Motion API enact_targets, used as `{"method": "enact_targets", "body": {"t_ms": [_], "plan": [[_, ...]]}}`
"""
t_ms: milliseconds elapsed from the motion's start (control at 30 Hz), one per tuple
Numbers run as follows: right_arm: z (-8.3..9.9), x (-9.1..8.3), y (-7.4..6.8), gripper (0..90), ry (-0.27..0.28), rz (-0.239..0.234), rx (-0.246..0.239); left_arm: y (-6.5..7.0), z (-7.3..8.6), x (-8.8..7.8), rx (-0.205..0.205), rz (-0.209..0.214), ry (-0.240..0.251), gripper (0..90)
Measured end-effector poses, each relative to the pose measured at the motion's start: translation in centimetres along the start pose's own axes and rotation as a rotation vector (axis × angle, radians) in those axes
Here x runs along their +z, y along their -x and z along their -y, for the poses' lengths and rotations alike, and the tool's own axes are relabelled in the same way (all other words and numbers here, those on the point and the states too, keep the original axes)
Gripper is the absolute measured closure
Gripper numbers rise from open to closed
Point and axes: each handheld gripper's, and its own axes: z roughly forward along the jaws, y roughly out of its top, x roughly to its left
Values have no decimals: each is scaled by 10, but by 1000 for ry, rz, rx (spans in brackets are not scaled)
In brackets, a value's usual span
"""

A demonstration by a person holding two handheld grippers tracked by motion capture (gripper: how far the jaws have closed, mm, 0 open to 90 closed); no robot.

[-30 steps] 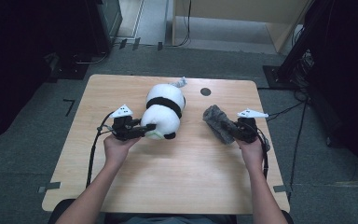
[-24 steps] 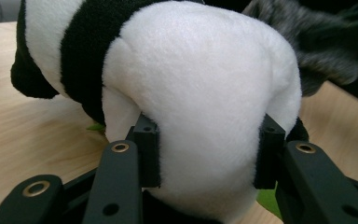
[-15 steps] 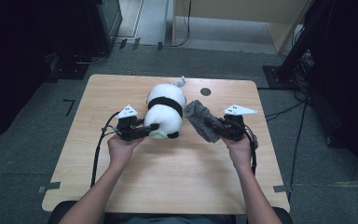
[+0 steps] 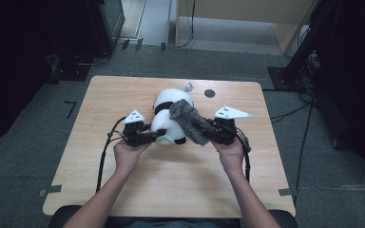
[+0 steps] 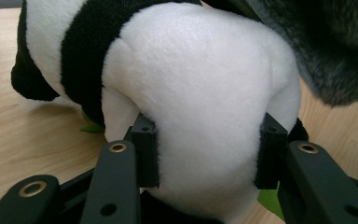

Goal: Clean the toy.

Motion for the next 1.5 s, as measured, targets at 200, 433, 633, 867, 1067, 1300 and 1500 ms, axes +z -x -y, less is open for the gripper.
{"method": "enact_targets", "body": {"t_ms": [200, 433, 633, 867, 1067, 1300, 1500], "plan": [[8, 24, -27, 765, -56, -74, -48, 1, -1, -2, -10, -7, 5, 549], [24, 40, -39, 766, -114, -121, -75, -1, -2, -5, -24, -15, 14, 549], [37, 49, -39, 769, -164, -150, -69, -4, -2, -8, -38, -23, 22, 548], [51, 62, -40, 771, -260, -161, -68, -10, -4, -15, -71, -11, 62, 547], [59, 70, -39, 770, -288, -156, -87, -15, -5, -22, -66, -11, 75, 545], [63, 72, -27, 769, -319, -131, -65, -15, -5, -23, -59, -5, 78, 543], [66, 71, -14, 769, -335, -102, -51, -16, -4, -26, -63, 6, 81, 542]]}}
